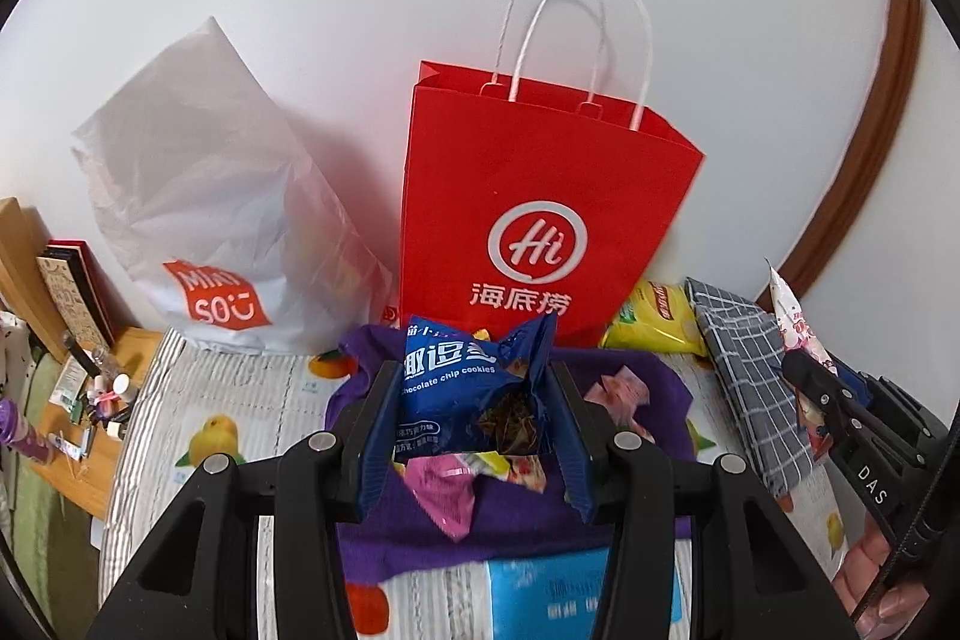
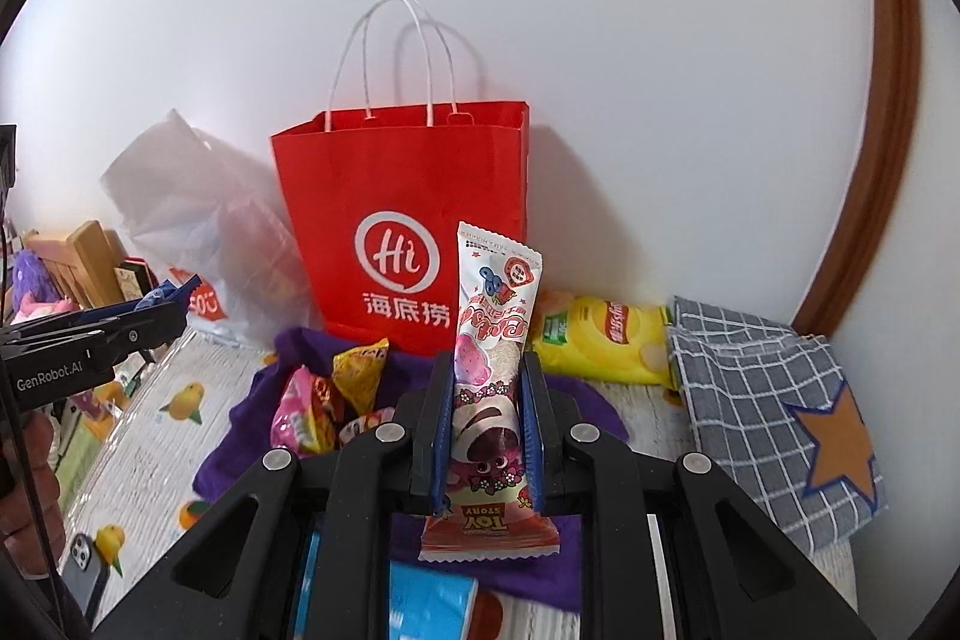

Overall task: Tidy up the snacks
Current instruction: 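Lower the blue cookie bag and pink stick packet onto the snack pile on the towel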

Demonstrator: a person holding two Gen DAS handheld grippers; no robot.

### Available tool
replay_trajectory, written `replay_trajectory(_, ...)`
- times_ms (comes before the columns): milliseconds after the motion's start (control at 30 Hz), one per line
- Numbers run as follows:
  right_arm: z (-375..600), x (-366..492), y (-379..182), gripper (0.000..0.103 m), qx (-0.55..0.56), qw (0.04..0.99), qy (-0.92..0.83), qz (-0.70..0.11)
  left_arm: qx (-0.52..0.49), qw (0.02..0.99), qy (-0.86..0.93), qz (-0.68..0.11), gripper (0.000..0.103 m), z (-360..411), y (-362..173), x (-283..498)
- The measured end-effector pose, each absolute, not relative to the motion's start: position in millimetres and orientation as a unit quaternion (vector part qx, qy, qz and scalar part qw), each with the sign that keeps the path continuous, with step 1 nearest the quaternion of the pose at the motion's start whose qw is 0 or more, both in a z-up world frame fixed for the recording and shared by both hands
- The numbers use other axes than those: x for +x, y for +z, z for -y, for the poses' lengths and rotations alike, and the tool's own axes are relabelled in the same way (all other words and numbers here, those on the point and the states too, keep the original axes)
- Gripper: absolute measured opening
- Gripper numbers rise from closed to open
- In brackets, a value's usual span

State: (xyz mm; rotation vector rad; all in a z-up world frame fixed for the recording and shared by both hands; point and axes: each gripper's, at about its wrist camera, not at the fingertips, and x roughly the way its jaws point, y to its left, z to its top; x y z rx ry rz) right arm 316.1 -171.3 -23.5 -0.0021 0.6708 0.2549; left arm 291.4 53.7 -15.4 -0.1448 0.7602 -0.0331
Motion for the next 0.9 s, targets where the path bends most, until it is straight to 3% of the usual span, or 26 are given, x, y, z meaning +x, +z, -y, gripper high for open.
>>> replay_trajectory(200,172,348,-37,0.02,0.01,0.933,0.127,-0.336,-0.083,0.922,-0.019,-0.377,0.045,-57,-26,324)
replay_trajectory(467,181,389,-94,0.02,0.011,0.912,0.106,-0.396,-0.064,0.905,-0.001,-0.421,0.044,-57,-71,359)
replay_trajectory(900,193,398,-107,0.02,0.014,0.902,0.106,-0.417,-0.086,0.894,0.005,-0.44,0.045,-74,-80,369)
